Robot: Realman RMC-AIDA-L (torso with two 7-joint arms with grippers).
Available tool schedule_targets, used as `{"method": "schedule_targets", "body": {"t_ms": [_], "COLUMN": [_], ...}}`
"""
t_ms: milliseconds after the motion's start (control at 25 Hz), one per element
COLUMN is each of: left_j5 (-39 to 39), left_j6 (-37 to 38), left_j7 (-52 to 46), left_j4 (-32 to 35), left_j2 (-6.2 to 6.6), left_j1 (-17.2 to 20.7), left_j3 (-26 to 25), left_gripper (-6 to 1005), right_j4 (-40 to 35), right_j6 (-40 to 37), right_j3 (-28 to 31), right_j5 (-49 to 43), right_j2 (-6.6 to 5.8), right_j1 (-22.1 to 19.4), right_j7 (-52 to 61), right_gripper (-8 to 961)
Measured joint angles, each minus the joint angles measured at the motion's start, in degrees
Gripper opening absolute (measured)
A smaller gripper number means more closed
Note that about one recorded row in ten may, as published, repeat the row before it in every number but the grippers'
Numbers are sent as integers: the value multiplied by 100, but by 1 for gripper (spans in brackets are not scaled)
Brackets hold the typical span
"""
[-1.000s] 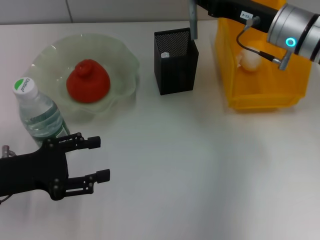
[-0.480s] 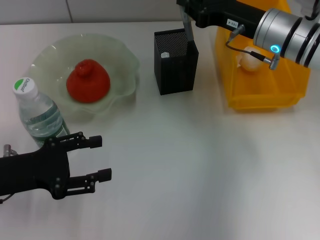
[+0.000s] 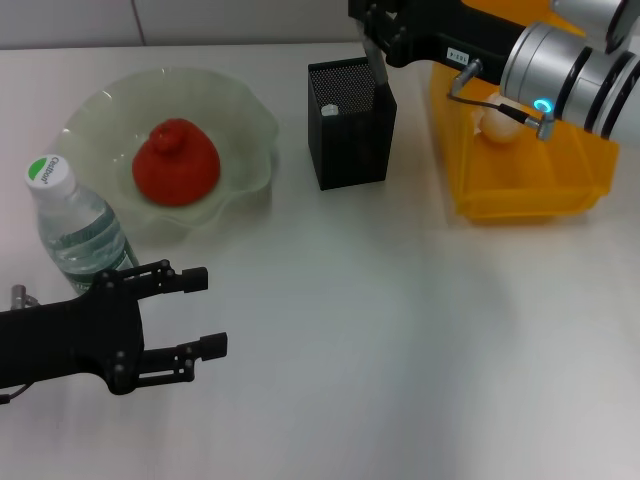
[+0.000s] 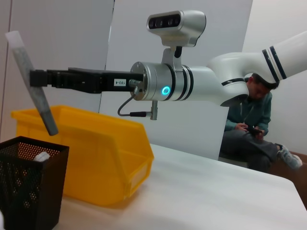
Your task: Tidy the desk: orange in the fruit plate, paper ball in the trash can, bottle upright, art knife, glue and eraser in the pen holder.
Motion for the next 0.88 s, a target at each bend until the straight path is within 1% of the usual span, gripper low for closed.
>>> {"method": "schedule_targets", "body": {"t_ms": [320, 680, 880], "left_j5": [-1, 0, 0], "left_j6": [-2, 9, 17], "left_j7": [-4, -12, -12], "left_j4": [3, -13, -10], "left_j2": [-16, -18, -18], "left_j1": [-17, -22, 1], "left_j3": [-50, -53, -53], "left_gripper": [770, 770, 770], "right_j4": [44, 122, 152], "right_j6": [128, 217, 278], "right_j3": [-11, -56, -204], "right_j5": [0, -49, -28], "right_j2": [2, 1, 1], "right_j1": [28, 83, 112], "right_j7": [-125, -180, -180], "right_gripper": [123, 195, 235]}}
